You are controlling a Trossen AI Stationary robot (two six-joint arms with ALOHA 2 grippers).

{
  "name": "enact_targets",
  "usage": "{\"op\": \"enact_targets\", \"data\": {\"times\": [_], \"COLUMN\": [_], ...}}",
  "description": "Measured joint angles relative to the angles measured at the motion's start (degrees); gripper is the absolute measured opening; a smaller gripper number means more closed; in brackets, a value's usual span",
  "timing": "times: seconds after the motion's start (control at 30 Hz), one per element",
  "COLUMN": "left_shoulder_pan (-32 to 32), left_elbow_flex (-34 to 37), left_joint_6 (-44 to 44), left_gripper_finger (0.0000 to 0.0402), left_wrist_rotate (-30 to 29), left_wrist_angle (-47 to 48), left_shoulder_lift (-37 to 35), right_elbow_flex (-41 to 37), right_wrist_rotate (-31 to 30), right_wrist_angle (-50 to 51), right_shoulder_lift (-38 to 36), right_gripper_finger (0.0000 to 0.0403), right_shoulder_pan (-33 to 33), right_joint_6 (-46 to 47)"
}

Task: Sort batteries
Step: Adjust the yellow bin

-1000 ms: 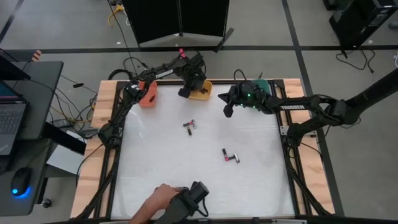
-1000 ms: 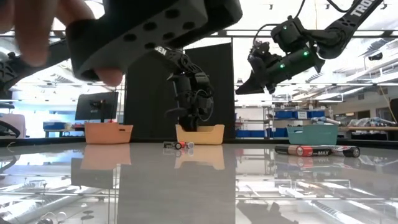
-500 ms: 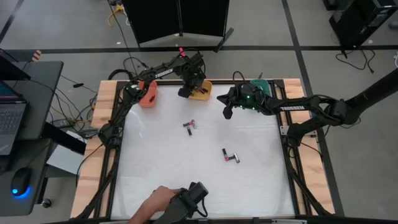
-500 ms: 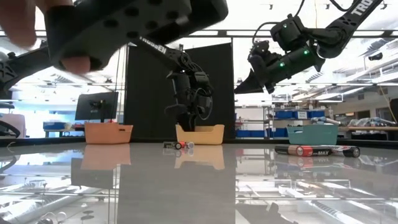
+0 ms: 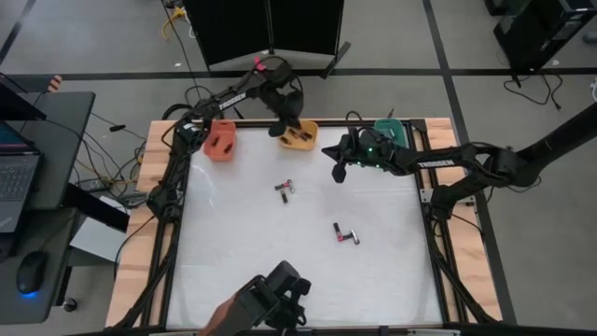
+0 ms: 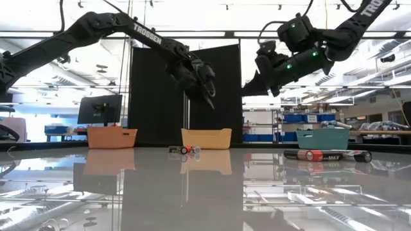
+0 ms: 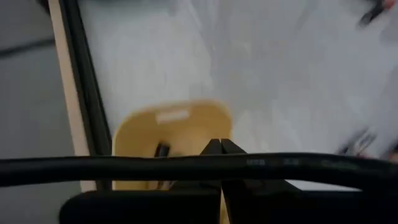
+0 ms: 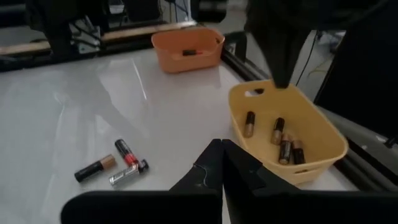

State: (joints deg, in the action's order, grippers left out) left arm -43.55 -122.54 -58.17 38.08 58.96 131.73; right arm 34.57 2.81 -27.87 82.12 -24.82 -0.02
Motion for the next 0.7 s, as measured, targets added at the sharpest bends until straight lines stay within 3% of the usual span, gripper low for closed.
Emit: {"op": "enact_targets", "data": {"times": [0.3,0.57,0.7], "left_shoulder_pan": [0.0,0.32,0.33], "left_elbow_flex": [1.07,7.05,9.93], "left_joint_6": [6.53,18.79,23.73], "left_gripper_finger": [0.0004,0.0003,0.0003], "left_wrist_rotate": [7.37,7.16,7.04], "left_wrist_angle": [-10.8,-31.98,-38.03], "left_shoulder_lift": [0.12,-0.31,-0.62], "right_elbow_flex": [5.82,5.79,5.79], "right_wrist_rotate": [1.51,1.44,1.43], "right_wrist_angle": [1.9,5.37,6.4], "right_shoulder_lift": [8.67,6.56,6.52], "right_gripper_finger": [0.0009,0.0009,0.0009], "right_shoulder_pan": [-0.06,-1.49,-2.43], "right_joint_6": [-1.12,-1.68,-2.62]}}
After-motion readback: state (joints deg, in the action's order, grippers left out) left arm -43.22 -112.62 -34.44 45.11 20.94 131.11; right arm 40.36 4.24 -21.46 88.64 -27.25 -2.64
